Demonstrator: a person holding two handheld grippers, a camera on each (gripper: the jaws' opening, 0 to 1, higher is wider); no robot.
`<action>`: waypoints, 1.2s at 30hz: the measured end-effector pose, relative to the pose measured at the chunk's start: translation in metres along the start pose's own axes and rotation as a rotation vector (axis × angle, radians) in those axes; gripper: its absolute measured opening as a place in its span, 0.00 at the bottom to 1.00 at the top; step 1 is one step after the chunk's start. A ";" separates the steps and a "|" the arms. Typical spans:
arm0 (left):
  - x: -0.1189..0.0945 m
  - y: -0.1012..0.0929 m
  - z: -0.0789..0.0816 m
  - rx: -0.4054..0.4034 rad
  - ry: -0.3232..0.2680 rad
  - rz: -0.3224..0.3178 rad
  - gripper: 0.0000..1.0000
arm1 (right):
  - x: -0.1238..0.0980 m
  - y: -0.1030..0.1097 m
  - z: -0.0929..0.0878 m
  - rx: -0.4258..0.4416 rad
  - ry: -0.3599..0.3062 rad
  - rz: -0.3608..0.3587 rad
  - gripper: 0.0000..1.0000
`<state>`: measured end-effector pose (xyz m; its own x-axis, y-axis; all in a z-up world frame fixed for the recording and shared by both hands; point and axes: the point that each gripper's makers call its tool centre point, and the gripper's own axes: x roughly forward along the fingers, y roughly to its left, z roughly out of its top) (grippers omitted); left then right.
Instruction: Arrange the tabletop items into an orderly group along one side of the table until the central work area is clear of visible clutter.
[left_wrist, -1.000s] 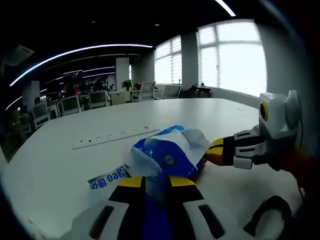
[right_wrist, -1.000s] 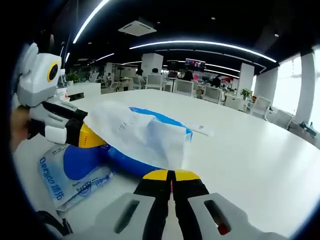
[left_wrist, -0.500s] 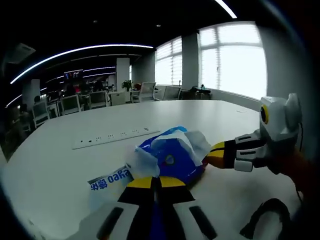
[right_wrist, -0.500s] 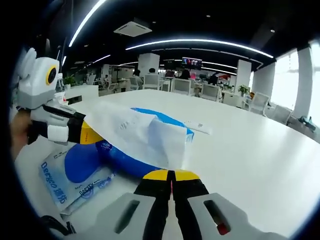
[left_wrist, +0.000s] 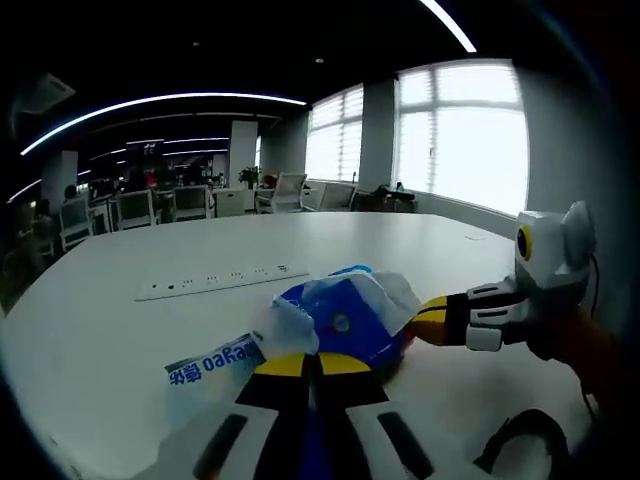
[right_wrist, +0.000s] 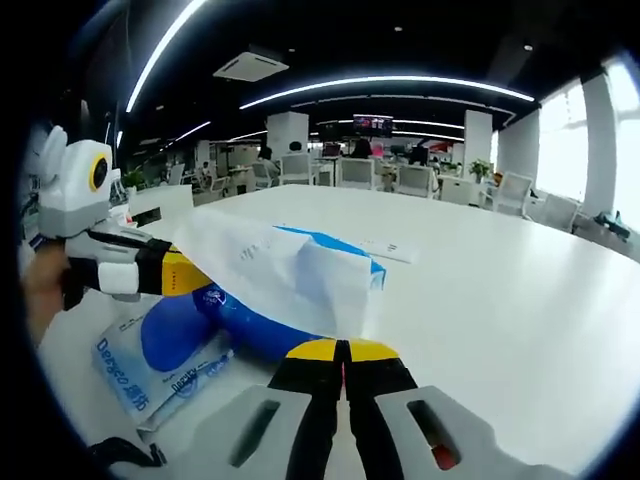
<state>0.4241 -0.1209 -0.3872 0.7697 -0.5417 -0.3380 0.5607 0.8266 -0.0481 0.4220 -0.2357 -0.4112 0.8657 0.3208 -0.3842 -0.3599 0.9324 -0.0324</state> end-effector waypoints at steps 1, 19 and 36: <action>0.000 -0.001 0.000 0.001 -0.001 -0.003 0.00 | 0.000 0.000 0.000 0.002 0.002 -0.002 0.00; 0.000 -0.034 0.007 0.040 -0.011 -0.060 0.00 | -0.039 -0.018 0.000 -0.052 -0.004 -0.079 0.00; 0.004 -0.089 0.006 0.087 0.000 -0.142 0.00 | -0.086 -0.044 -0.018 -0.033 0.011 -0.149 0.00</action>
<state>0.3793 -0.1971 -0.3782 0.6810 -0.6518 -0.3338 0.6878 0.7257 -0.0139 0.3569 -0.3076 -0.3935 0.9065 0.1777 -0.3829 -0.2395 0.9635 -0.1199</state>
